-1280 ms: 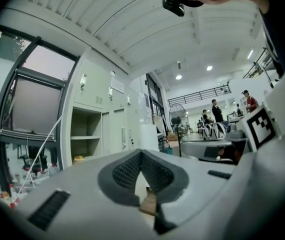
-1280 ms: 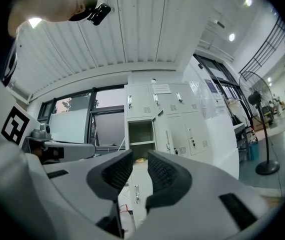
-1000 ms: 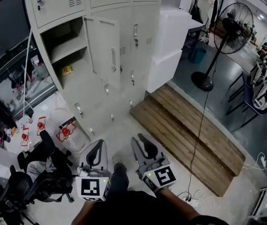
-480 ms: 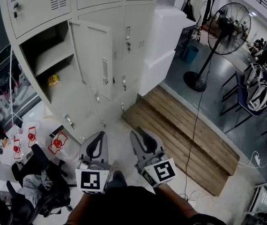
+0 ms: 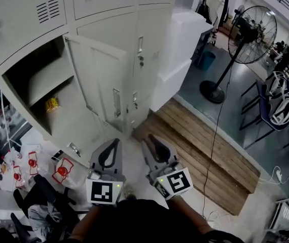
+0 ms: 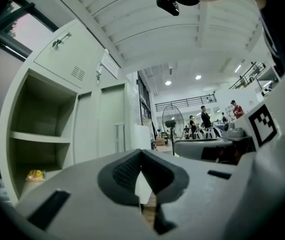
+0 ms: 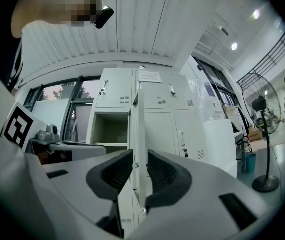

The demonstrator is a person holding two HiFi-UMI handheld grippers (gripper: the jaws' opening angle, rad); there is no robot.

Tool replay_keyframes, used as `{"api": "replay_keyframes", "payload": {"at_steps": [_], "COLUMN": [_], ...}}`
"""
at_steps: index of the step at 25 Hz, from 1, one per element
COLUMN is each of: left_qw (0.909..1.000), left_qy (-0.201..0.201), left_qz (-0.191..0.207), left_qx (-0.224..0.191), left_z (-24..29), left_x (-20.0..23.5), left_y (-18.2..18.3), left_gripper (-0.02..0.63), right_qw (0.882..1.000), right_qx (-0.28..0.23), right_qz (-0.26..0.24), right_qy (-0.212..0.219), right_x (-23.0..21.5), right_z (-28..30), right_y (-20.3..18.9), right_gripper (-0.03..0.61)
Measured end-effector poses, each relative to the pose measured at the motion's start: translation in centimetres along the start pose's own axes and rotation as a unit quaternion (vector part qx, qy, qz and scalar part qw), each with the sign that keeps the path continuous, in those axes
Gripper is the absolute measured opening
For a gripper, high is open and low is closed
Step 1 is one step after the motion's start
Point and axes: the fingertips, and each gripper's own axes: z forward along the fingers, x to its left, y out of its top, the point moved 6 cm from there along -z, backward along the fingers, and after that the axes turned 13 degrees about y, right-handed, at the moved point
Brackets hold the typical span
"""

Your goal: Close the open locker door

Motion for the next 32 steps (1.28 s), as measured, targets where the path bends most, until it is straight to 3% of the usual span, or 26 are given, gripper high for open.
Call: {"api": "replay_keyframes", "payload": {"at_steps": [11, 19, 25, 32], "left_qw": [0.9998, 0.9983, 0.9918, 0.9752], "left_qy": [0.017, 0.053, 0.125, 0.220], "left_qz": [-0.010, -0.012, -0.011, 0.002], "left_qx": [0.006, 0.020, 0.022, 0.025], "left_z": [5.5, 7.3, 9.4, 10.0], "left_x": [2.9, 3.2, 4.0, 4.4], "left_y": [-1.0, -1.6, -1.0, -0.8], "left_gripper": [0.000, 0.000, 0.000, 0.000], "right_qw": [0.999, 0.994, 0.977, 0.947], "right_qx": [0.025, 0.028, 0.028, 0.014], "right_qz": [0.007, 0.004, 0.013, 0.011], "right_qy": [0.031, 0.104, 0.211, 0.320], "right_x": [-3.3, -6.0, -8.6, -11.3], "right_z": [4.7, 8.1, 11.0, 13.6], "right_y": [-1.4, -2.0, -1.3, -0.4], "right_gripper": [0.094, 0.094, 0.094, 0.094]}}
